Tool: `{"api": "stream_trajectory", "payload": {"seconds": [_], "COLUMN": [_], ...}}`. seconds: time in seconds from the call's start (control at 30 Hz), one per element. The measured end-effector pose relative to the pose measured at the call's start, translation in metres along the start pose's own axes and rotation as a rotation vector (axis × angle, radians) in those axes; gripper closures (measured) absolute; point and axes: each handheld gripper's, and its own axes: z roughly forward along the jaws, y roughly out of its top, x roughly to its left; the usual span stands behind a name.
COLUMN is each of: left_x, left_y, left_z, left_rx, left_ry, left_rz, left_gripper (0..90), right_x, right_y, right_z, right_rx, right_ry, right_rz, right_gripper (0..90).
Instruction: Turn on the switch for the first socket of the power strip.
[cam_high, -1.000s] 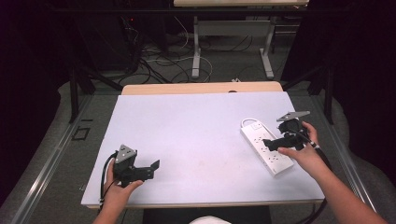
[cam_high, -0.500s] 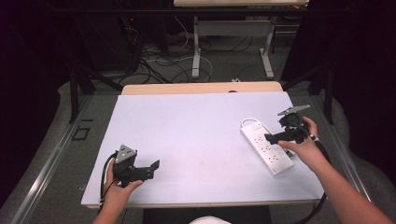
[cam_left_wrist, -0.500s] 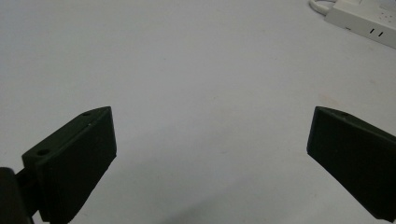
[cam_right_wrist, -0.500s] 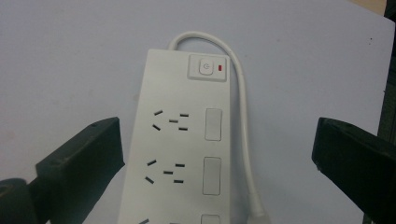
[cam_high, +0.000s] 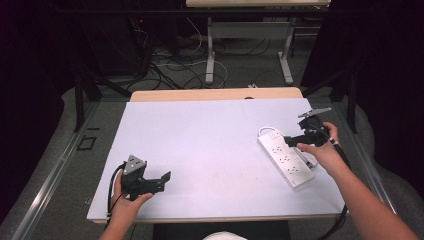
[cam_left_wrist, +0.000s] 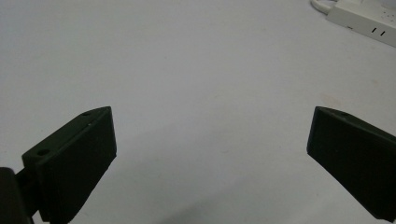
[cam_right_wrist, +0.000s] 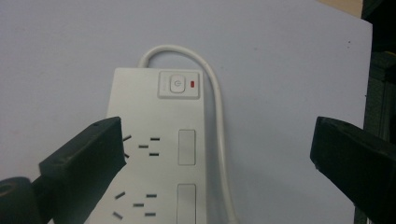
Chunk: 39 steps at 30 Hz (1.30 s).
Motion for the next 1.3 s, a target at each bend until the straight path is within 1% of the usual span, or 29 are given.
{"api": "stream_trajectory", "payload": {"seconds": [0.07,0.1,0.13,0.17,0.23,0.33,0.37,0.47,0.5,0.53,0.57,0.6,0.67,0.73,0.77,0.8,0.83,0.87,0.9,0.97,1.07,1.1,1.17,1.23,1.27,1.3], "left_x": [0.0,0.0,0.0,0.0,0.0,0.0,0.0,0.001,0.001,0.001,0.001,0.0,0.001,0.001,0.001,0.001,0.001,0.001,0.001,0.001,0.002,0.002,0.002,0.002,0.001,0.001], "left_y": [0.0,0.0,0.0,0.0,0.0,0.0,0.0,0.0,0.0,0.0,0.0,0.0,0.0,0.0,0.0,0.0,0.0,0.0,0.0,0.0,0.0,0.0,0.0,0.0,0.0,-0.001], "left_z": [0.0,0.0,0.0,0.0,0.0,0.0,0.0,-0.001,-0.001,-0.001,-0.001,-0.001,-0.001,-0.001,-0.001,-0.001,-0.001,0.0,0.0,0.0,0.0,0.0,0.0,0.0,0.0,0.0], "left_rx": [0.001,0.0,0.0,0.0,0.0,0.0,0.0,0.002,0.002,0.002,0.002,-0.003,0.0,0.0,0.002,0.001,0.002,0.001,0.001,0.002,0.003,0.003,0.003,0.003,0.001,0.001], "left_ry": [0.001,0.0,0.0,0.0,0.0,0.0,0.0,-0.001,0.0,0.0,0.0,-0.002,-0.001,-0.002,0.001,0.0,0.0,0.0,-0.001,0.003,0.002,0.002,0.002,0.002,-0.004,-0.004], "left_rz": [-0.001,-0.001,-0.001,-0.001,-0.001,-0.001,0.0,0.001,0.001,0.0,0.0,-0.008,-0.008,-0.009,0.0,-0.002,-0.001,-0.003,-0.003,0.004,0.005,0.005,0.003,0.003,-0.011,-0.013], "left_gripper": [1.2,1.2,1.2,1.2,1.2,1.2,1.2,1.2,1.2,1.2,1.2,1.2,1.3,1.2,1.2,1.2,1.2,1.2,1.3,1.4,1.5,1.7,1.7,1.7,1.8,1.7], "right_x": [-0.001,-0.001,-0.001,-0.001,-0.001,0.0,0.0,0.0,0.0,0.0,-0.001,-0.001,-0.001,-0.001,-0.001,-0.001,0.0,0.0,-0.001,-0.001,-0.002,-0.001,-0.002,-0.002,-0.002,-0.001], "right_y": [-0.001,-0.001,-0.001,0.0,0.001,0.003,0.004,0.004,0.004,0.004,0.005,0.005,0.005,0.006,0.006,0.006,0.007,0.007,0.008,0.008,0.008,0.008,0.007,0.007,0.007,0.007], "right_z": [0.003,0.006,0.006,0.008,0.008,0.009,0.011,0.014,0.016,0.016,0.017,0.017,0.017,0.018,0.018,0.018,0.018,0.018,0.018,0.019,0.02,0.021,0.021,0.022,0.022,0.022], "right_rx": [-0.018,-0.048,-0.048,-0.07,-0.079,-0.085,-0.086,-0.071,-0.06,-0.06,-0.055,-0.055,-0.049,-0.046,-0.046,-0.047,-0.049,-0.041,-0.032,-0.036,-0.028,-0.016,-0.01,-0.015,-0.016,-0.015], "right_ry": [-0.011,-0.028,-0.028,-0.027,-0.028,-0.015,-0.011,-0.004,0.007,0.007,0.013,0.013,0.021,0.046,0.046,0.043,0.041,0.046,0.062,0.053,0.061,0.069,0.069,0.069,0.067,0.066], "right_rz": [0.007,0.009,0.009,0.017,0.022,0.035,0.04,0.026,0.028,0.028,0.015,0.015,0.012,0.005,0.005,0.0,-0.005,-0.001,0.002,-0.005,-0.003,0.012,0.024,0.035,0.036,0.037], "right_gripper": [2.5,2.8,2.8,4.4,5.8,15.1,15.0,18.1,24.6,24.6,31.5,31.5,40.4,47.9,47.9,49.4,52.7,55.6,57.2,60.2,60.2,60.2,62.0,63.4,63.6,63.7]}}
